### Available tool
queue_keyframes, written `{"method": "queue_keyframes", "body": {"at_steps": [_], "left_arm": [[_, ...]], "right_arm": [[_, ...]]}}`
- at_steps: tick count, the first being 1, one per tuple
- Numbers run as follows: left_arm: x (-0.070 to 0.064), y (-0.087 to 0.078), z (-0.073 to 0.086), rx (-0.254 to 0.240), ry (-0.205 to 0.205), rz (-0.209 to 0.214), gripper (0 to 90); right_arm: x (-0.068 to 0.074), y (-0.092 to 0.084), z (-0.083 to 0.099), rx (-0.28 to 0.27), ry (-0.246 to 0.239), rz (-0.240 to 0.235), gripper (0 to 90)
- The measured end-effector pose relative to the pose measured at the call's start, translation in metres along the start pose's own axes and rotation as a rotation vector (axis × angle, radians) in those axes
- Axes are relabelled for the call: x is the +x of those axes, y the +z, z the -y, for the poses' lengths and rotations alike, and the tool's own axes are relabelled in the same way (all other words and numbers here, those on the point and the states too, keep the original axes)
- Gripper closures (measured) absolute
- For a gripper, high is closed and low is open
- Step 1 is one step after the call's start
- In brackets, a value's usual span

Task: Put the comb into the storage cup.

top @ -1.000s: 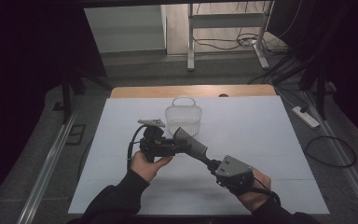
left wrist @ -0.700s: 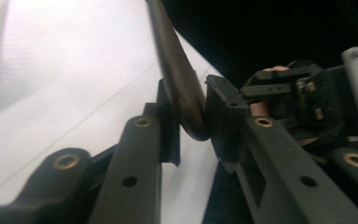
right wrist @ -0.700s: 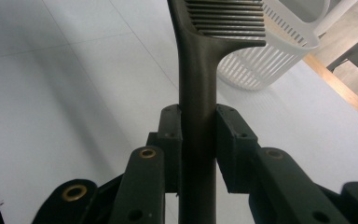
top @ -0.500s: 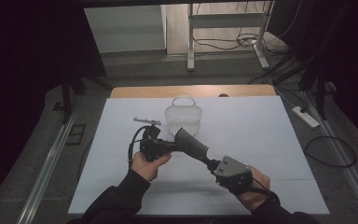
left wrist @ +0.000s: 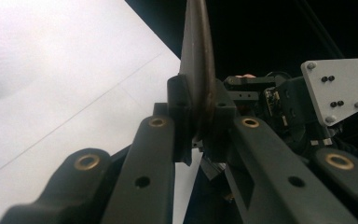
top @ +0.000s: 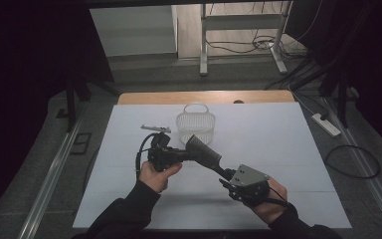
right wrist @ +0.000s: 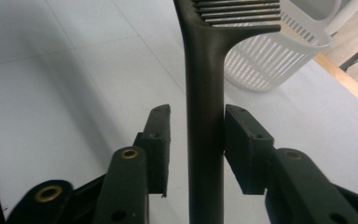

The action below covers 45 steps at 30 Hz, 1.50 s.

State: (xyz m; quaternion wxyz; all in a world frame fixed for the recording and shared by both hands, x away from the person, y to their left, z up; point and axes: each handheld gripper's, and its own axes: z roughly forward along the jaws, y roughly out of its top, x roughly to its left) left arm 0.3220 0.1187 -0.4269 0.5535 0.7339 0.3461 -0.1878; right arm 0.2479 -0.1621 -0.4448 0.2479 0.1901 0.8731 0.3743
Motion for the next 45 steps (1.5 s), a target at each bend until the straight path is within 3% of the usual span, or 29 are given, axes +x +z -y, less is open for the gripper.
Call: {"method": "queue_keyframes", "body": {"at_steps": [9,17,24,32,36,45], "left_arm": [[0.001,-0.008,-0.001,-0.019,0.019,-0.051,83.2],[-0.002,-0.012,-0.003,-0.021,0.048,-0.09,83.1],[-0.005,-0.017,-0.004,-0.018,0.081,-0.131,83.1],[-0.009,-0.023,-0.006,-0.012,0.115,-0.179,83.1],[-0.01,-0.025,-0.006,-0.009,0.129,-0.198,83.1],[-0.011,-0.029,-0.007,-0.01,0.136,-0.221,83.1]], "right_arm": [[-0.004,-0.002,0.002,-0.007,0.027,-0.032,51.9],[-0.006,-0.002,0.003,0.001,0.042,-0.058,38.0],[-0.017,-0.003,0.008,0.024,0.114,-0.126,32.6],[-0.025,-0.003,0.014,0.058,0.179,-0.157,21.3],[-0.028,-0.002,0.017,0.086,0.208,-0.166,17.9],[-0.038,-0.009,0.023,0.09,0.253,-0.165,10.1]]}}
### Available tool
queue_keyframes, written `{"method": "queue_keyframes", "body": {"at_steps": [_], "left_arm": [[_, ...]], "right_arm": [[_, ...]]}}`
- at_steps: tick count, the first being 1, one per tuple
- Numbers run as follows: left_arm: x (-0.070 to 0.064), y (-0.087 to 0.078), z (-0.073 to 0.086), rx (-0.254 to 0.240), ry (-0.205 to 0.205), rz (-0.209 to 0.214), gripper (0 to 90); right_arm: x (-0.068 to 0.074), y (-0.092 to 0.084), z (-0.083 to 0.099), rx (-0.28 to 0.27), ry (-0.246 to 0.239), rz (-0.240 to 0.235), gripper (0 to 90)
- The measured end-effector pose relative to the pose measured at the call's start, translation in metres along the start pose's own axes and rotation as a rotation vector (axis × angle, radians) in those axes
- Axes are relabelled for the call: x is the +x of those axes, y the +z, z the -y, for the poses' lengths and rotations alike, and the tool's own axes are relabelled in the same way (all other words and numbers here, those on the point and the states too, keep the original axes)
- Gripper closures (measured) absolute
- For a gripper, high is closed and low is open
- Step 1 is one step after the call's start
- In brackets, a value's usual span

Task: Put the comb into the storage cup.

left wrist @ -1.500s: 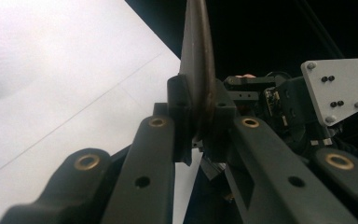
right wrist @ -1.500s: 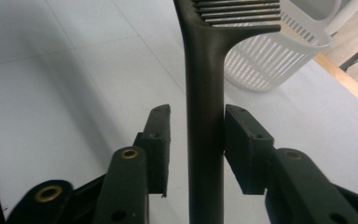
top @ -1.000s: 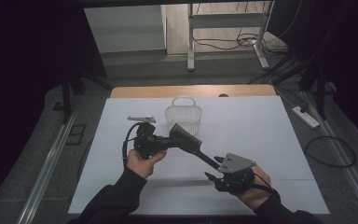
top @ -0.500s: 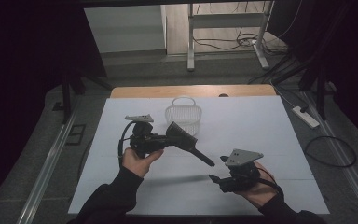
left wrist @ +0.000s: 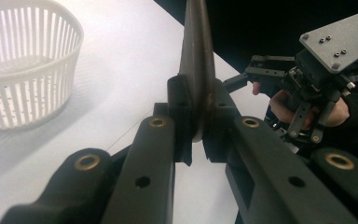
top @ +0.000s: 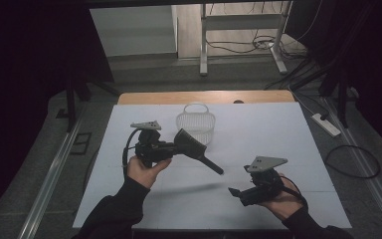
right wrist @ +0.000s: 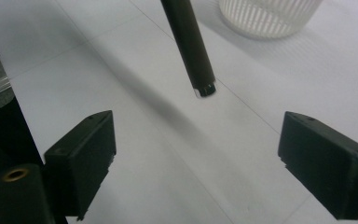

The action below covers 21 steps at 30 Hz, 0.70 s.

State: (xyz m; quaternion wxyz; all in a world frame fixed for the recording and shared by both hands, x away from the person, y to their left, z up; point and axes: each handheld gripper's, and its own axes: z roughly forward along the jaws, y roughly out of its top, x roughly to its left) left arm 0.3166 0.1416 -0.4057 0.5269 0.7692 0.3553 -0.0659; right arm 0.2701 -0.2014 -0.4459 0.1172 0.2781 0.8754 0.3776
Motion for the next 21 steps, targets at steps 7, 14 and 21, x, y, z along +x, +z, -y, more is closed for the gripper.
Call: {"method": "queue_keyframes", "body": {"at_steps": [7,14,21], "left_arm": [[0.002,-0.006,-0.002,-0.006,0.006,-0.022,83.1],[0.008,-0.016,-0.003,-0.021,-0.001,-0.04,83.1],[0.015,-0.026,-0.004,-0.03,-0.017,-0.049,83.1]], "right_arm": [[-0.007,-0.005,0.005,-0.001,0.032,0.01,3.6],[-0.011,-0.01,0.013,0.017,0.041,0.045,0.0],[-0.015,-0.019,0.023,0.023,0.061,0.079,0.0]]}}
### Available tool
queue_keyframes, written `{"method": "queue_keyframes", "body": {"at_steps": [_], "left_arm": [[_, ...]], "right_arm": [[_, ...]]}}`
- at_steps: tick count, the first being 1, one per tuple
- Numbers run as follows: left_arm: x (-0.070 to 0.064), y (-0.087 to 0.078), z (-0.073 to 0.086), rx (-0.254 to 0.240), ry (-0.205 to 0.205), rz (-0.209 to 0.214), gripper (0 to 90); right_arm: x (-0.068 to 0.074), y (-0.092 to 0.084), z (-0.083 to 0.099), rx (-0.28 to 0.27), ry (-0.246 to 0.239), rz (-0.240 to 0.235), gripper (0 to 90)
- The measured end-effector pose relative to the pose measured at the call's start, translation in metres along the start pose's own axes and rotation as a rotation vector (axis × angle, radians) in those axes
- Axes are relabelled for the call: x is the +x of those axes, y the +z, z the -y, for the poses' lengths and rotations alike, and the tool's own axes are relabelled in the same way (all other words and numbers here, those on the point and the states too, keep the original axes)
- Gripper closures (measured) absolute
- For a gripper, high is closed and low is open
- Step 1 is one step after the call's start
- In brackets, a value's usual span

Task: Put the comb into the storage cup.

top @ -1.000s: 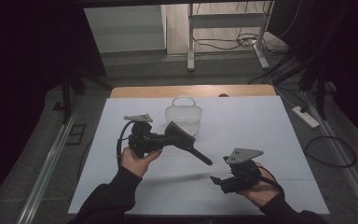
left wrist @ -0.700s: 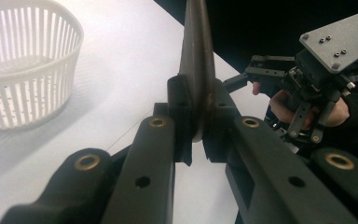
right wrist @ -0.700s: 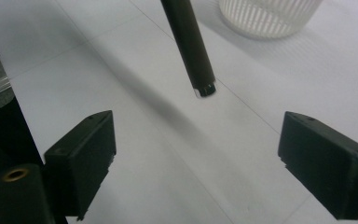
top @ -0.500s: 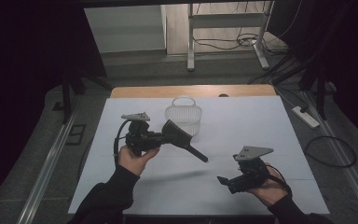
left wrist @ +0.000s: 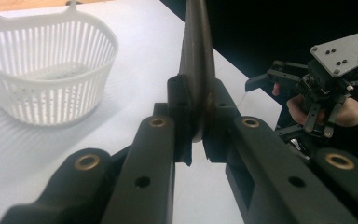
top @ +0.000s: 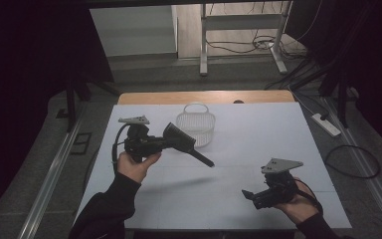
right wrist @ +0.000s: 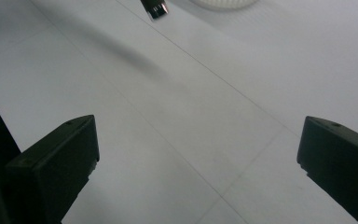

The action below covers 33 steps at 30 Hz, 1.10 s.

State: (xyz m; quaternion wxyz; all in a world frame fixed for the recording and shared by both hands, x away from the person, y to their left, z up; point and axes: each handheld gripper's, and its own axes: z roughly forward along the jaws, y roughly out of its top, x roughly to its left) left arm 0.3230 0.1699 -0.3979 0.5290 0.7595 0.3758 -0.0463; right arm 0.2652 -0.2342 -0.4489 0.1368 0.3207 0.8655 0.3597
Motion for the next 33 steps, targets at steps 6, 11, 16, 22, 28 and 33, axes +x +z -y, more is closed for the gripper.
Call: {"method": "queue_keyframes", "body": {"at_steps": [6,11,16,22,28,33], "left_arm": [[0.003,-0.007,-0.006,0.004,-0.005,0.002,83.0],[0.005,-0.012,-0.011,0.001,0.002,-0.011,83.0],[0.007,-0.016,-0.017,-0.001,0.005,-0.02,83.1],[0.01,-0.021,-0.024,0.001,-0.001,-0.027,83.0],[0.013,-0.026,-0.031,-0.011,-0.005,-0.028,83.0],[0.014,-0.029,-0.036,-0.018,-0.002,-0.036,83.0]], "right_arm": [[-0.006,-0.006,0.01,0.016,0.034,0.026,0.0],[-0.008,-0.011,0.015,0.029,0.052,0.03,0.0],[-0.011,-0.017,0.021,0.031,0.083,0.039,0.0],[-0.014,-0.023,0.03,0.063,0.107,0.056,0.0],[-0.017,-0.031,0.04,0.093,0.139,0.093,0.0],[-0.019,-0.038,0.042,0.089,0.188,0.129,0.0]]}}
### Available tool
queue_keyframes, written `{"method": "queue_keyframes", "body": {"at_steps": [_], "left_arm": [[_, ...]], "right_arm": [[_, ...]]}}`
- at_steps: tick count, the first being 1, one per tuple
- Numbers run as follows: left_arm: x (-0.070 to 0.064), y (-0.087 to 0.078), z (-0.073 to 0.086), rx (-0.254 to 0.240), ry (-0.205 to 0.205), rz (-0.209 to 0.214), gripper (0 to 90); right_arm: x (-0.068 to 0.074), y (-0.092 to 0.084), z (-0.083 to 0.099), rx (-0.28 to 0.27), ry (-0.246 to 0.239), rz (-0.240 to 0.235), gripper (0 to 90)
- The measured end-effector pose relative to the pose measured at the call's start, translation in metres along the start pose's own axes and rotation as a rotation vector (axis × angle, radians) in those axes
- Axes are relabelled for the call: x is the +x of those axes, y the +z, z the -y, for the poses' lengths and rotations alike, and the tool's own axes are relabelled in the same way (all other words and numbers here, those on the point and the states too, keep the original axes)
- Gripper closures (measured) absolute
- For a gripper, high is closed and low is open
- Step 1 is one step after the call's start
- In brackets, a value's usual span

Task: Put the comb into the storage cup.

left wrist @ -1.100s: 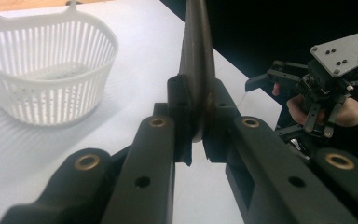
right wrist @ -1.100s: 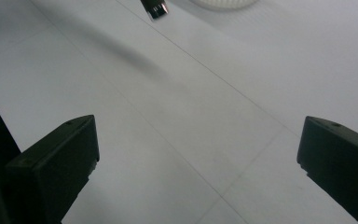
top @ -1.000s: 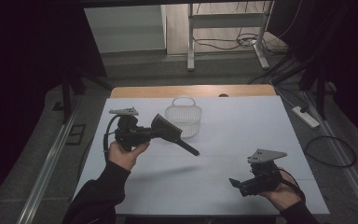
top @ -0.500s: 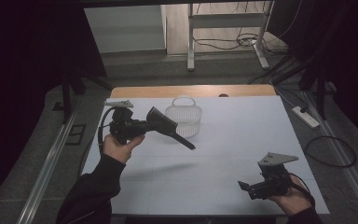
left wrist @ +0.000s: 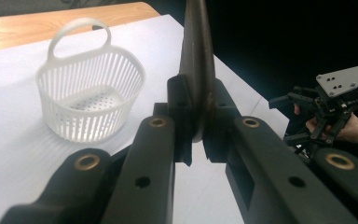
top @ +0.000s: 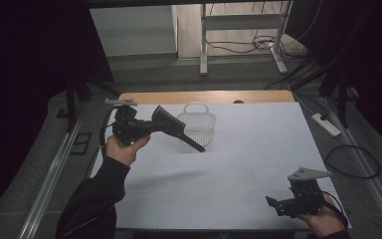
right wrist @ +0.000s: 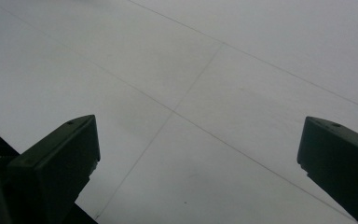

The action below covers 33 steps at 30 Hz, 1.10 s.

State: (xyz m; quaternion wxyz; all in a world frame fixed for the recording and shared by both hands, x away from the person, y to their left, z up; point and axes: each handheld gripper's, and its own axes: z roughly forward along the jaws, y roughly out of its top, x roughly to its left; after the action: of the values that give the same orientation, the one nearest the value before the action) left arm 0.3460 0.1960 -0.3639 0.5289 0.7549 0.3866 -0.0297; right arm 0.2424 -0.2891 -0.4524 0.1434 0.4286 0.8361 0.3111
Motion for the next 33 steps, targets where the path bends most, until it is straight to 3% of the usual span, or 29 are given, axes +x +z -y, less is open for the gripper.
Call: {"method": "queue_keyframes", "body": {"at_steps": [10,25,33], "left_arm": [[0.002,-0.002,-0.011,-0.007,0.0,-0.014,83.0],[0.011,-0.008,-0.029,-0.048,-0.016,-0.061,83.0],[0.018,-0.001,-0.038,-0.05,-0.013,-0.091,83.0]], "right_arm": [[-0.001,-0.006,0.004,0.042,0.026,0.035,0.0],[-0.002,-0.011,0.007,0.038,0.029,0.022,0.0],[-0.001,-0.01,0.007,0.043,0.02,0.015,0.0]]}}
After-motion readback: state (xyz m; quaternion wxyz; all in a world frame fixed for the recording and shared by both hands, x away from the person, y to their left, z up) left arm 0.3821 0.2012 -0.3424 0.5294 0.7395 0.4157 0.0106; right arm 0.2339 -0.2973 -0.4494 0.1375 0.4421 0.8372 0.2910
